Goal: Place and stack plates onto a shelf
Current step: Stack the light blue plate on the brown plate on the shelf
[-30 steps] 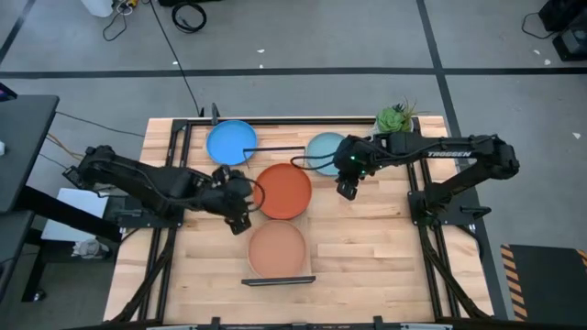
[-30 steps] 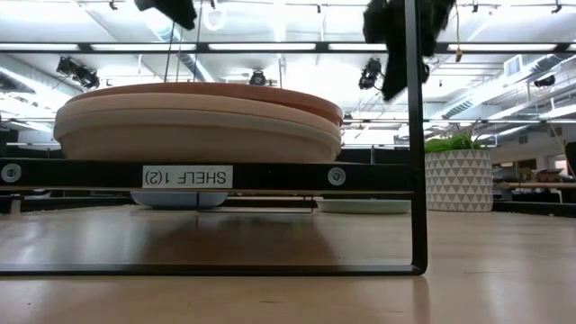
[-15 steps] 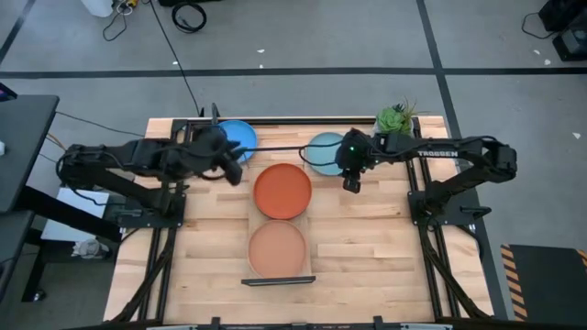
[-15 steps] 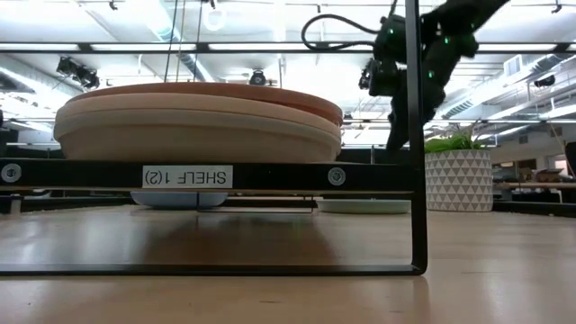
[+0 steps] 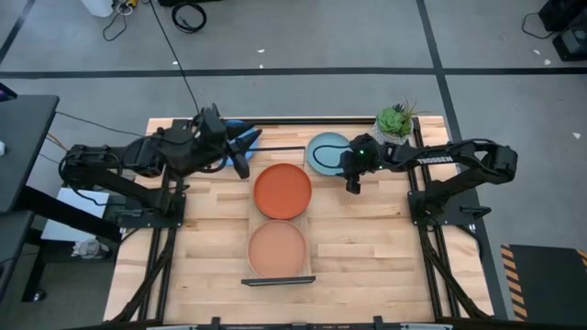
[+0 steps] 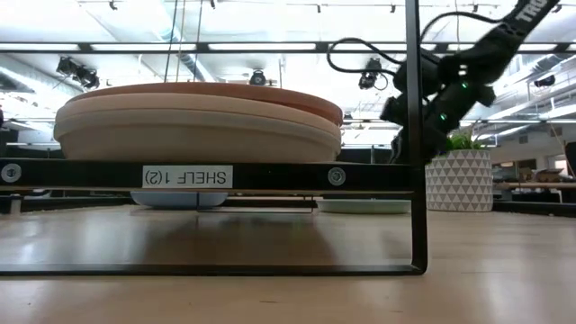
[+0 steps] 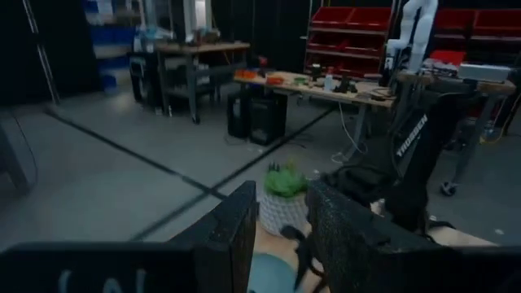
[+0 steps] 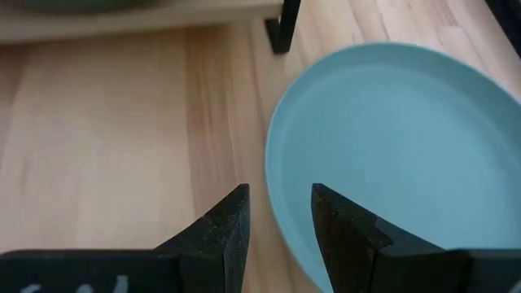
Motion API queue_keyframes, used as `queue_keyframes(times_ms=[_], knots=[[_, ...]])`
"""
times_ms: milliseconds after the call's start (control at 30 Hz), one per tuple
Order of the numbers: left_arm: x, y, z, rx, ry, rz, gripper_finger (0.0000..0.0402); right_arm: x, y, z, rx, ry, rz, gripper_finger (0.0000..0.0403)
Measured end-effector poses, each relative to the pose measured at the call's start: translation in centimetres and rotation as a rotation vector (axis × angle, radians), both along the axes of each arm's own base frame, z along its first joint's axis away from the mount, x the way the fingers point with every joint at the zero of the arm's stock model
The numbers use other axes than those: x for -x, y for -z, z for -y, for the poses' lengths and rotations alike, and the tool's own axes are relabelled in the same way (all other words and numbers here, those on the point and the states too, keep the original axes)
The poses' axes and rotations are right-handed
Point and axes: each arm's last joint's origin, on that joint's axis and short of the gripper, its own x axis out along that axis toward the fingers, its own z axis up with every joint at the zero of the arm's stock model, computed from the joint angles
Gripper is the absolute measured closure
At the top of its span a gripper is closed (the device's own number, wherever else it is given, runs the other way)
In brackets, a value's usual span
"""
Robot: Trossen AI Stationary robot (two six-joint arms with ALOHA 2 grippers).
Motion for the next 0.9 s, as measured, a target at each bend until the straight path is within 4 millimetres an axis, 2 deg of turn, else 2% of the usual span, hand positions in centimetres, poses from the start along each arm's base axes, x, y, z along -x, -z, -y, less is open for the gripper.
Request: queue_keyframes(times_ms=[200, 433, 667, 900], knots=[[0.1, -0.2, -0.1, -0.082, -0.057, -0.039, 0.0281, 1.3, 2.0, -0.5, 0.046, 0.003, -0.008, 0.0263], [0.2, -0.2, -0.3, -0.085, -0.113, -0.045, 0.0281, 2.6, 3.5, -0.8, 0.051, 0.044, -0.065, 0.0263], [0.2, -0.1, -0.3, -0.105, -0.123, -0.068, 0.0281, 2.6, 3.8, -1.5, -0.031, 0.045, -0.064, 0.0275], [0.2, 0.0, -0.2, -0.109, -0.119, -0.079, 0.0281, 2.2, 3.8, -2.3, 0.022, 0.002, -0.086, 0.0294]])
